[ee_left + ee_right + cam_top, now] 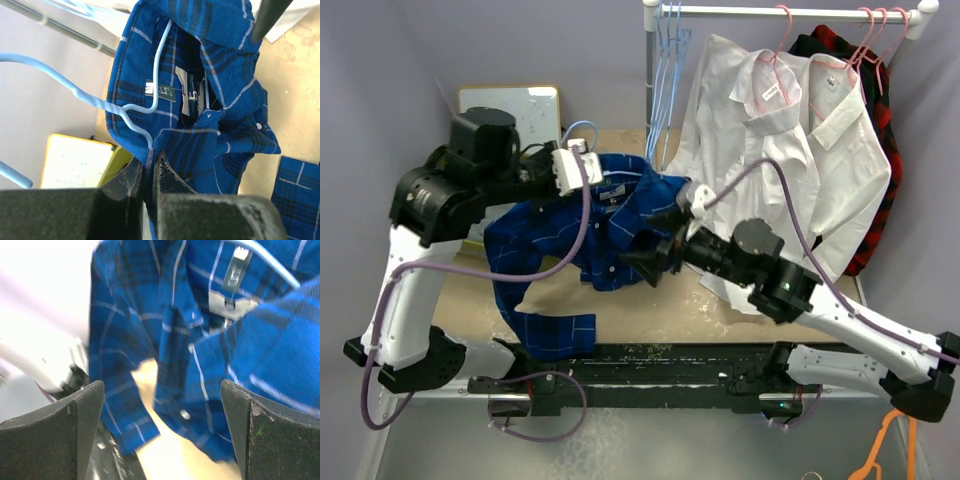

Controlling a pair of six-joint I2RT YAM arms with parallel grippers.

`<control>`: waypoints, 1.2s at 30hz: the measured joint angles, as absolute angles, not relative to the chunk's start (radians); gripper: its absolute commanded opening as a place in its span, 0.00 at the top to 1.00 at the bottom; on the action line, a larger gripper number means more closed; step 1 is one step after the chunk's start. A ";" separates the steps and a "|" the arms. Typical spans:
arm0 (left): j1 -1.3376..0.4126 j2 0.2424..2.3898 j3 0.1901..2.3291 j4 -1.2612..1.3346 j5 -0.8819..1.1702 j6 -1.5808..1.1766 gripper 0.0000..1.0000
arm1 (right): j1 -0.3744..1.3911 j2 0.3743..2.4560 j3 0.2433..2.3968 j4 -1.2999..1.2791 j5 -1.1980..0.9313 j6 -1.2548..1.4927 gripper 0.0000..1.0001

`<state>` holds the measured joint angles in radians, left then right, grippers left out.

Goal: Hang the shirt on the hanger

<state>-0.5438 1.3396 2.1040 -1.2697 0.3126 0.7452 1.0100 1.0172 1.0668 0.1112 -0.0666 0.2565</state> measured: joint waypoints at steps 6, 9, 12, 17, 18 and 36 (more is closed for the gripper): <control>-0.544 1.382 2.014 -1.228 0.278 0.800 1.00 | 1.013 0.710 0.736 0.096 0.023 -0.011 0.00; -0.544 1.383 2.010 -1.217 0.279 0.830 1.00 | 1.013 0.603 0.686 0.072 0.091 -0.114 0.00; -0.543 1.376 1.997 -1.222 0.313 0.873 1.00 | 1.013 0.545 0.685 0.077 0.158 -0.204 0.00; -0.544 1.374 1.953 -1.286 0.421 0.983 1.00 | 0.935 0.589 0.724 0.012 0.122 -0.278 0.00; -0.544 1.374 1.942 -1.301 0.440 1.004 1.00 | 0.879 0.617 0.741 -0.007 0.072 -0.281 0.00; -0.564 1.389 1.881 -1.372 0.540 1.172 1.00 | 0.612 0.974 0.887 -0.109 -0.686 -0.271 0.27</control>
